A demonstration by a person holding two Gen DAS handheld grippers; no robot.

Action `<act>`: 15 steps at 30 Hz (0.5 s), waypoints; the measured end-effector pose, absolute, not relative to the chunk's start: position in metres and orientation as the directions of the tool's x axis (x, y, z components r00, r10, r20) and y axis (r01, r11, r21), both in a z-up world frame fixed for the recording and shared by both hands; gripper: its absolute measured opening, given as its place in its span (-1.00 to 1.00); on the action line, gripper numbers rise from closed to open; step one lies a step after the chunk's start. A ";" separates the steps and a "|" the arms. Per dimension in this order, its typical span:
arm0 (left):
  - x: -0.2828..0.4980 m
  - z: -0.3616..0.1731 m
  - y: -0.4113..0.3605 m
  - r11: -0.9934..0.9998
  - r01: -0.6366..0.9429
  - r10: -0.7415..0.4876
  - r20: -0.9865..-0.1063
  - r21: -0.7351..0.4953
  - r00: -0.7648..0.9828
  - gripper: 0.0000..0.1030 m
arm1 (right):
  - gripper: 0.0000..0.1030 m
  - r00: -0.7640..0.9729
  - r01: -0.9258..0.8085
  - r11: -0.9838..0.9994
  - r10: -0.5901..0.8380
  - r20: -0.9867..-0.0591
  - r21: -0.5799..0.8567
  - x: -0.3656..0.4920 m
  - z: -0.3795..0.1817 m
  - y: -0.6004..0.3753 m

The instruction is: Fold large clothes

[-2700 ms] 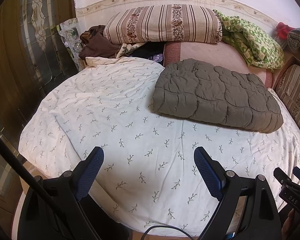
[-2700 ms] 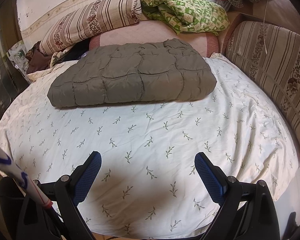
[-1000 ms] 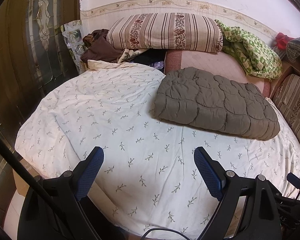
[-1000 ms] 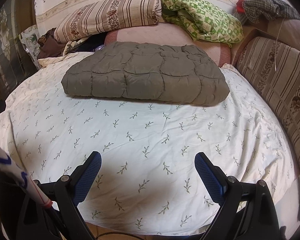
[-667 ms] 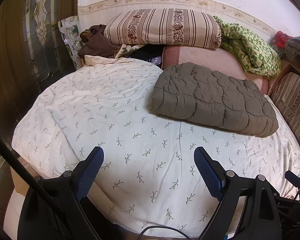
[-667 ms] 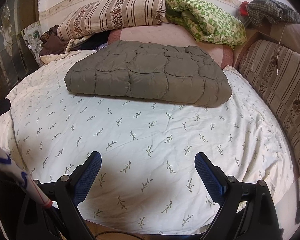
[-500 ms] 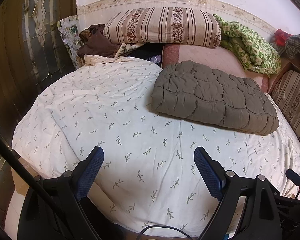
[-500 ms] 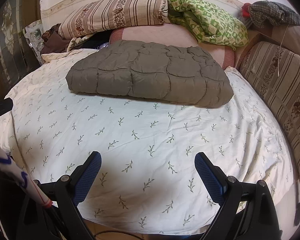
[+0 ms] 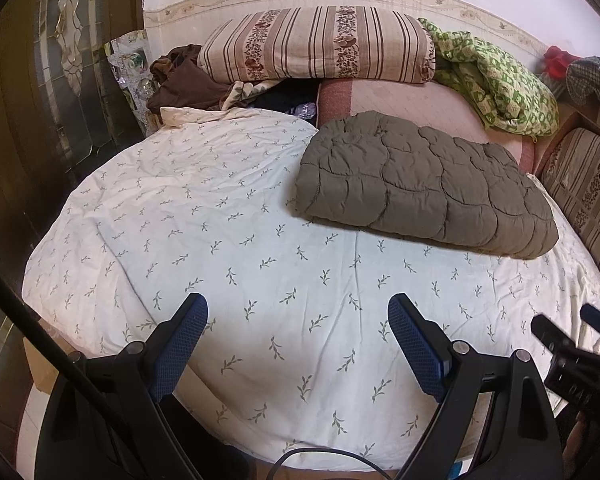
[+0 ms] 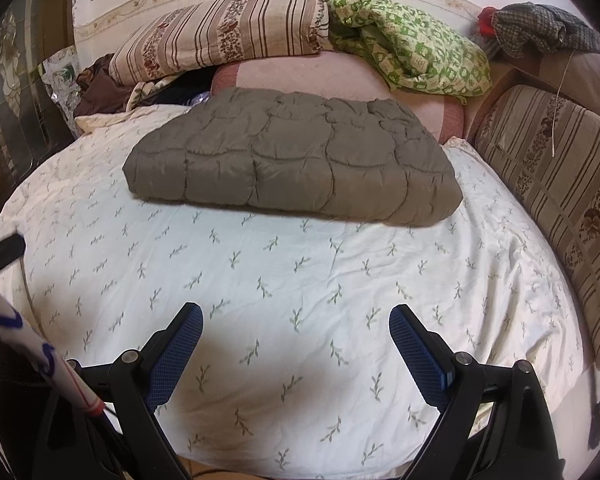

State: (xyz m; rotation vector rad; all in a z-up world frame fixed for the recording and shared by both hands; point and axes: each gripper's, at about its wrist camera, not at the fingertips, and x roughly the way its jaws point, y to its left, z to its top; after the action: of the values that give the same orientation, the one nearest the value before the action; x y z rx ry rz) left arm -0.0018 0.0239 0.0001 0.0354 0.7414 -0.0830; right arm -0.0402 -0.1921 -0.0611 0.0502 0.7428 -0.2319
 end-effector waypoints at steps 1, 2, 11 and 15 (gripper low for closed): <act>-0.001 0.000 0.024 0.996 0.090 -0.064 -0.677 0.003 0.733 0.77 | 0.88 0.716 0.228 0.973 -0.191 -0.672 -0.034 -0.039 -0.059 -0.192; -0.001 -0.001 0.023 0.996 0.092 -0.065 -0.679 0.004 0.731 0.77 | 0.88 0.718 0.228 0.973 -0.190 -0.669 -0.031 -0.038 -0.058 -0.193; 0.004 -0.009 0.017 0.993 0.117 -0.081 -0.705 0.003 0.704 0.77 | 0.88 0.711 0.227 0.973 -0.188 -0.677 -0.032 -0.033 -0.063 -0.195; 0.007 -0.013 0.016 0.992 0.123 -0.088 -0.717 -0.003 0.691 0.77 | 0.88 0.706 0.239 0.971 -0.190 -0.682 -0.023 -0.032 -0.066 -0.200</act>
State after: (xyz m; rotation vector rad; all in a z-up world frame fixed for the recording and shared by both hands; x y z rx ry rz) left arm 0.0074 0.0160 -0.0128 0.0470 0.7990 -0.1177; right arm -0.0316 -0.2000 -0.0662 0.0692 0.7495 -0.2389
